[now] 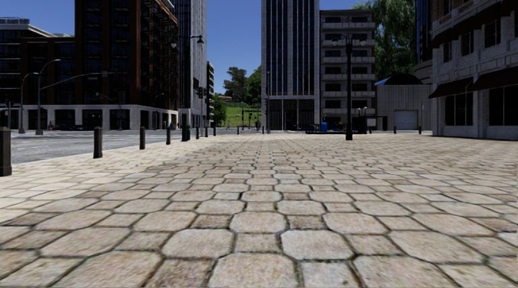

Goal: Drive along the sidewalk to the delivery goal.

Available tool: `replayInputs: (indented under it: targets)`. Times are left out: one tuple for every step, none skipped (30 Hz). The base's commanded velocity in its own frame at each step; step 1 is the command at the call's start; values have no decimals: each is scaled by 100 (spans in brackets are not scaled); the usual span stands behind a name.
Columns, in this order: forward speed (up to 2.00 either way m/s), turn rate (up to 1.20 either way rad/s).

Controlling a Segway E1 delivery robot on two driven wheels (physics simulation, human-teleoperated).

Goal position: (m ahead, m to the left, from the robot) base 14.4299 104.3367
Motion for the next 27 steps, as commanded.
replayInputs:
  targets:
    - [200, 0]
    - [200, 0]
    - [200, 0]
    - [200, 0]
    - [200, 0]
    - [200, 0]
    - [200, 0]
    - [200, 0]
    - [200, 0]
    - [200, 0]
    - [200, 0]
    - [200, 0]
    - [200, 0]
    - [200, 0]
    - [200, 0]
    - [200, 0]
    - [200, 0]
    - [200, 0]
    - [200, 0]
    - [200, 0]
    - [200, 0]
    - [200, 0]
    - [200, 0]
    - [200, 0]
    - [200, 0]
    - [200, 0]
    - [200, 0]
